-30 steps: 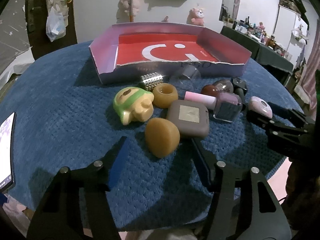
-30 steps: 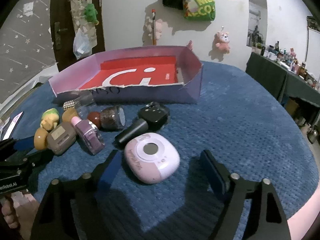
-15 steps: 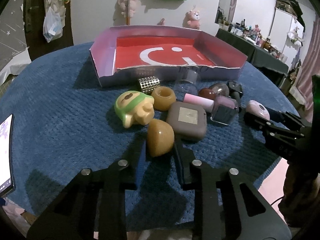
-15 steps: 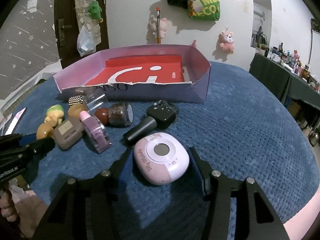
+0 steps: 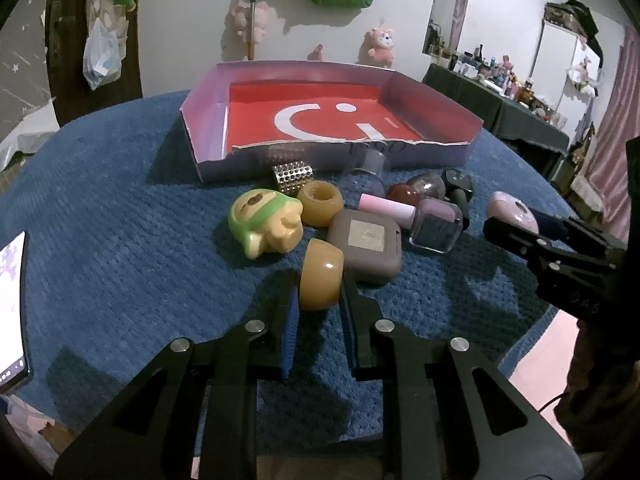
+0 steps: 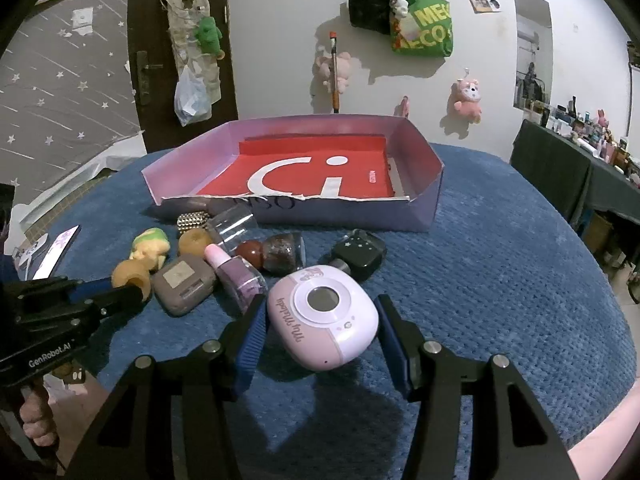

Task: Organize rigid objects
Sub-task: 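Grasp the pink-and-white round device with the right tool while the left tool grasps the amber cup, then carry the pink round device and amber cup over the red tray with both tools, then open the right tool to drop the pink device while the left tool releases the amber cup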

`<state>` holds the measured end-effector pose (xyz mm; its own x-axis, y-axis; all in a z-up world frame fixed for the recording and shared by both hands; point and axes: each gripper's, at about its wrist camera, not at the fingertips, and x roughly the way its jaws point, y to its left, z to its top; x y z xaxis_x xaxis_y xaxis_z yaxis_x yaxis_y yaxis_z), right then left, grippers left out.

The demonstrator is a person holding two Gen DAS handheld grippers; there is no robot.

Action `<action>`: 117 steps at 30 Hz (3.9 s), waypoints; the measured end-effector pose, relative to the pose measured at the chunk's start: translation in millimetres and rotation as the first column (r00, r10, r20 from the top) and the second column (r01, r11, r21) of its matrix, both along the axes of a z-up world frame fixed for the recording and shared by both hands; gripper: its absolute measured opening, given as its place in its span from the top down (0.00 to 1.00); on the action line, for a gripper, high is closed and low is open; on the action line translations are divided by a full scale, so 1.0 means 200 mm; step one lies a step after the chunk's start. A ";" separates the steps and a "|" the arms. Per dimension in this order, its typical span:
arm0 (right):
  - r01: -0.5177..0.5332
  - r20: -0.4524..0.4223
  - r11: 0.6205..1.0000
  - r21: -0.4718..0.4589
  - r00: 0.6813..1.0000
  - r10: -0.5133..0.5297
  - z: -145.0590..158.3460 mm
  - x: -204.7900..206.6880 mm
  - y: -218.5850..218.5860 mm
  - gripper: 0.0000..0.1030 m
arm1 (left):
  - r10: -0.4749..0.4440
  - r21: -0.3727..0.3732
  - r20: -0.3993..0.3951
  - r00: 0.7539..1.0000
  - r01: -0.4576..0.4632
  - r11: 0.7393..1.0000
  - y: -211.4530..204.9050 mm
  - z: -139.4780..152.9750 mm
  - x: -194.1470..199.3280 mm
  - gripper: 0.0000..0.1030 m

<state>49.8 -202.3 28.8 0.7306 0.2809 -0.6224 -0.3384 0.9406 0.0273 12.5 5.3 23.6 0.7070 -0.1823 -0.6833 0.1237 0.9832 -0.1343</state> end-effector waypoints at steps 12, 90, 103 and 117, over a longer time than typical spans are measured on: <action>-0.027 -0.024 0.999 0.023 0.999 0.027 -0.01 0.00 0.02 0.45 | -0.006 -0.023 0.036 0.999 0.007 1.000 0.03 0.07 -0.01 0.83; 0.010 -0.288 0.998 -0.066 0.957 -0.029 -0.02 1.23 0.20 0.45 | 0.034 0.120 -0.202 0.979 -0.009 0.993 0.07 0.03 1.11 0.82; 0.015 -0.282 0.997 -0.076 0.959 -0.035 -0.02 1.23 0.21 0.45 | 0.028 0.099 -0.210 0.977 -0.007 0.995 0.10 0.03 1.12 0.82; 0.017 -0.284 0.998 -0.060 0.958 -0.033 -0.02 1.23 0.20 0.41 | 0.061 0.136 -0.199 0.978 -0.034 0.990 0.09 0.04 1.11 0.82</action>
<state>296.0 -161.7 25.7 0.5269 0.2236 -0.8200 -0.3007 0.9514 0.0662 235.3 24.2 31.8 0.5579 -0.0511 -0.8284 0.0597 0.9980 -0.0214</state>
